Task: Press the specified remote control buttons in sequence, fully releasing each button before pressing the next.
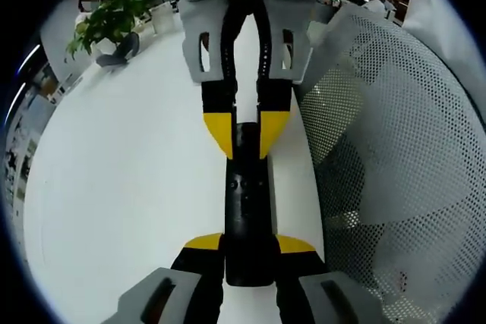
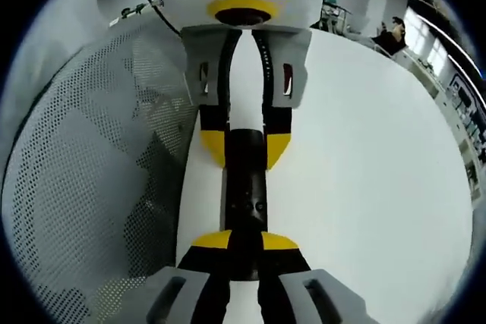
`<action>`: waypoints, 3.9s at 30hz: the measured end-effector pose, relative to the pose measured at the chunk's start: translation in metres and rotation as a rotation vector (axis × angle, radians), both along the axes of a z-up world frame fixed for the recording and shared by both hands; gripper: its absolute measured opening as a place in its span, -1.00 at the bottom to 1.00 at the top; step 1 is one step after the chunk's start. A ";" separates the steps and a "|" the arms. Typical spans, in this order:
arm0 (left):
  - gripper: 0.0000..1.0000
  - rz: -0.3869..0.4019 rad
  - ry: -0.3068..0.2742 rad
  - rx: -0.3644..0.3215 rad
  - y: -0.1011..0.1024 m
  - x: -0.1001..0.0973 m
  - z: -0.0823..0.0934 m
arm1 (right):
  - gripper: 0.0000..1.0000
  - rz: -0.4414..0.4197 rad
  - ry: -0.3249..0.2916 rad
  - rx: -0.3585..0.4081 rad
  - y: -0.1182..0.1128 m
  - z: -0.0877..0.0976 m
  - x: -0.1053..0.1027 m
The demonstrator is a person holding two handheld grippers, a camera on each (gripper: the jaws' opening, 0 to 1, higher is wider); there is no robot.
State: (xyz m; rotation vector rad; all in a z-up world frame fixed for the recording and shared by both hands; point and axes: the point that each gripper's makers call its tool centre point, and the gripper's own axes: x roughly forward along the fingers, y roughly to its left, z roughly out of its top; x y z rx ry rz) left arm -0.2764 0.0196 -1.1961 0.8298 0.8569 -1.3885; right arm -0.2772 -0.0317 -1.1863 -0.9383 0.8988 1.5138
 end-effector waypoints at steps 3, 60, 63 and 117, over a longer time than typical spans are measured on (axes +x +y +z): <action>-0.56 -0.001 0.002 -0.002 0.000 0.000 0.000 | -0.84 0.028 0.014 -0.036 0.004 -0.001 0.001; -0.56 0.041 0.007 -0.061 -0.001 0.002 0.000 | -0.97 -0.218 -0.033 0.111 0.018 0.001 0.002; -0.56 0.042 0.006 -0.062 -0.001 0.002 0.000 | -0.98 -0.249 -0.058 0.119 0.018 0.001 0.002; -0.55 0.092 0.008 -0.055 -0.001 0.001 0.001 | -1.00 -0.167 -0.032 0.032 0.010 0.001 0.001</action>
